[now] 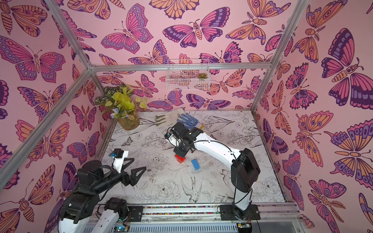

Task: Assemble the letter f with lego
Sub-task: Assemble the lego brick with the lego brick.

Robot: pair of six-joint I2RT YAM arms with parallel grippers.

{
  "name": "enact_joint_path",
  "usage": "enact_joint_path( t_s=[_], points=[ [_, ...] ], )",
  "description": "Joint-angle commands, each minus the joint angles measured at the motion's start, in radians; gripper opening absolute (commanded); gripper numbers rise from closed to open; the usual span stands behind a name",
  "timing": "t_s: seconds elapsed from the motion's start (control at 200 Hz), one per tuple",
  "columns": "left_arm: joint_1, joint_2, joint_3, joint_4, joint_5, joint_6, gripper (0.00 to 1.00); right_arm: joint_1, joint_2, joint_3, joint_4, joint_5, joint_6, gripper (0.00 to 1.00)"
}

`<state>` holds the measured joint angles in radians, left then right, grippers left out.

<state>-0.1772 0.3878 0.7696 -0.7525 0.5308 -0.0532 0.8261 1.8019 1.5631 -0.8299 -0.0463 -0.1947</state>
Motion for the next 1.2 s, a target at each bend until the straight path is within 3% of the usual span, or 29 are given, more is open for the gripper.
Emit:
enact_joint_path(
  t_s=[0.0, 1.192],
  points=[
    [-0.005, -0.012, -0.016, 0.015, 0.005, -0.001, 0.99, -0.006, 0.035, -0.008, -0.02, -0.035, -0.021, 0.24],
    [-0.005, -0.019, -0.018, 0.015, 0.006, -0.001, 0.99, -0.03, 0.134, -0.004, -0.009, -0.048, -0.032, 0.22]
  ],
)
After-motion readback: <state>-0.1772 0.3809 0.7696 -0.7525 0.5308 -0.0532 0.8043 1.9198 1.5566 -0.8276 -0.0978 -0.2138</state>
